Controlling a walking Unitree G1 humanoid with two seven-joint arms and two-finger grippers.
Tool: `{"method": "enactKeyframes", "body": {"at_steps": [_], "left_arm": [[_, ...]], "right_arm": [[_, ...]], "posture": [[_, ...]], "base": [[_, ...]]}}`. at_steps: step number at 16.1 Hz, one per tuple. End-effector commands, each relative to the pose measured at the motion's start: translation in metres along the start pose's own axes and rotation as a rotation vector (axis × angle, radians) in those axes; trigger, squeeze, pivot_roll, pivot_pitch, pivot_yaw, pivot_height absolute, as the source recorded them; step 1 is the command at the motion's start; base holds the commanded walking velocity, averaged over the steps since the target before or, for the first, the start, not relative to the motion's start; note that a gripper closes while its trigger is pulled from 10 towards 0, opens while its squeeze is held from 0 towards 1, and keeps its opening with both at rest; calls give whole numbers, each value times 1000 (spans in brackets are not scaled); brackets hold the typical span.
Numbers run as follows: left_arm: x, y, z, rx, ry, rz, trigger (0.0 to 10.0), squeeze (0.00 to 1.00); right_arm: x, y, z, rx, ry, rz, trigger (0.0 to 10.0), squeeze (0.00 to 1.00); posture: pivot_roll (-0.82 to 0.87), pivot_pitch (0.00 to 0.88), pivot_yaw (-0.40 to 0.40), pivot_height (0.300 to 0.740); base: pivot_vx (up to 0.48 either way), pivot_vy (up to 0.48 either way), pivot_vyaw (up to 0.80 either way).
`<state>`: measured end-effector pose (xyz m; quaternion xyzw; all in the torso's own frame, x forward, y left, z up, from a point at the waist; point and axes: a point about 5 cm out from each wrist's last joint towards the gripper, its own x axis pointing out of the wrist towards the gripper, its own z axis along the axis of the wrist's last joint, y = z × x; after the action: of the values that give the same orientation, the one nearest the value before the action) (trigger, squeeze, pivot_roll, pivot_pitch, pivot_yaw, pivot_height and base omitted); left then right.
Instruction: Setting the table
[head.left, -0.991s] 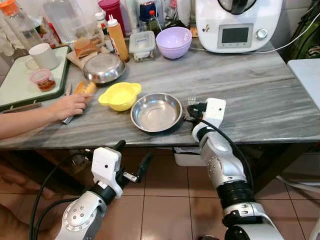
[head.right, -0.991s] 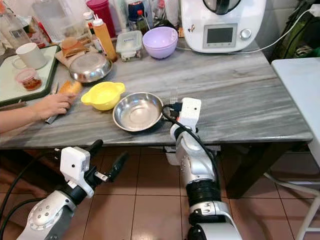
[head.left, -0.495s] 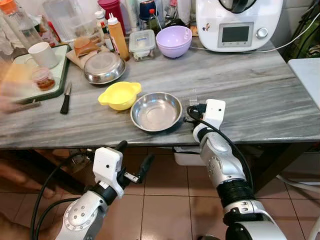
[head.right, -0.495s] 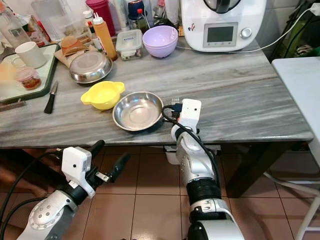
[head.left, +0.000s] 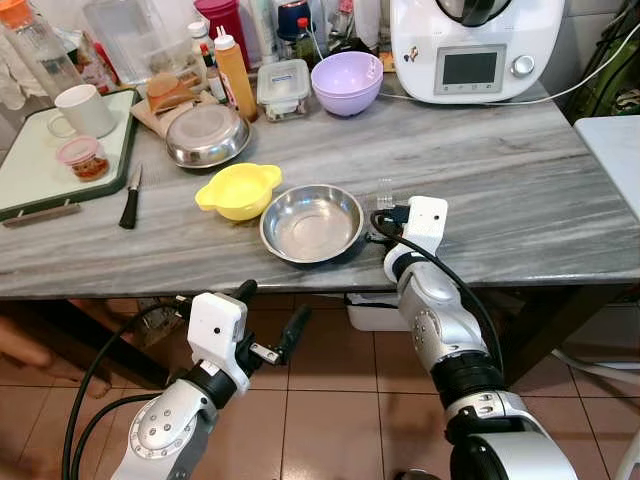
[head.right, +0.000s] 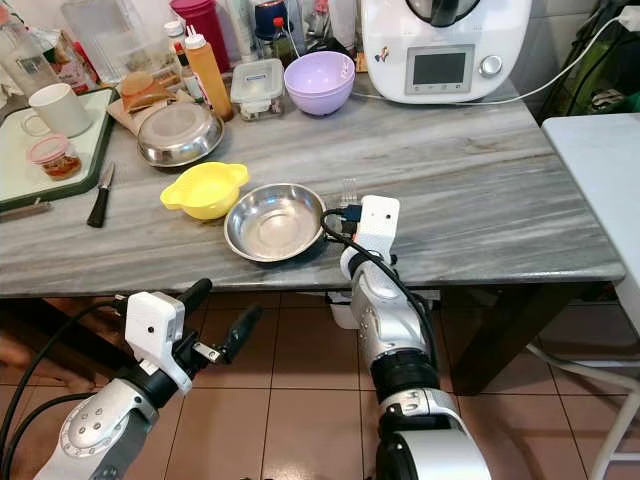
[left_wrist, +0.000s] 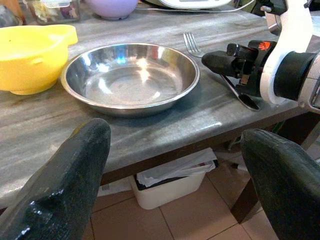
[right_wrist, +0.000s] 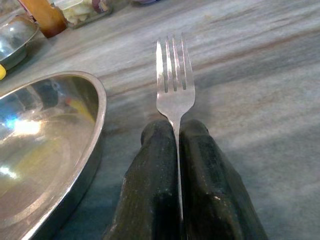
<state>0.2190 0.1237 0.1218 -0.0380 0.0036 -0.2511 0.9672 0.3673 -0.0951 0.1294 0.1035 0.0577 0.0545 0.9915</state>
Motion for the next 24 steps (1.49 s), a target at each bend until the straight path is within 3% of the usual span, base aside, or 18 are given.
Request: {"method": "enactKeyframes", "body": {"at_steps": [1,12,17,20,24], "left_arm": [[-2,1,4,14,-9,5,10000,0],[-2,2,1,14,1,11,10000,0],[-1,3,1,18,-4,19,10000,0],[0,4,4,18,-19,25,10000,0],[1,12,6,44,-29,95,10000,0]], "right_arm": [[0,7,-12,12,53,16,10000,1000],[0,0,-13,-31,52,-3,10000,1000],[-7,3,2,-227,-104,70,10000,1000],[-13,6,11,-248,-181,89,10000,1000],[-39,-2,25,-266,-290,102,10000,1000]], "posture": [[-52,146,120,740],[-54,147,118,740],[-56,141,118,740],[-57,140,119,740],[-55,131,114,740]], "base": [[0,0,0],[0,0,0],[0,0,0],[0,0,0],[0,0,0]]}}
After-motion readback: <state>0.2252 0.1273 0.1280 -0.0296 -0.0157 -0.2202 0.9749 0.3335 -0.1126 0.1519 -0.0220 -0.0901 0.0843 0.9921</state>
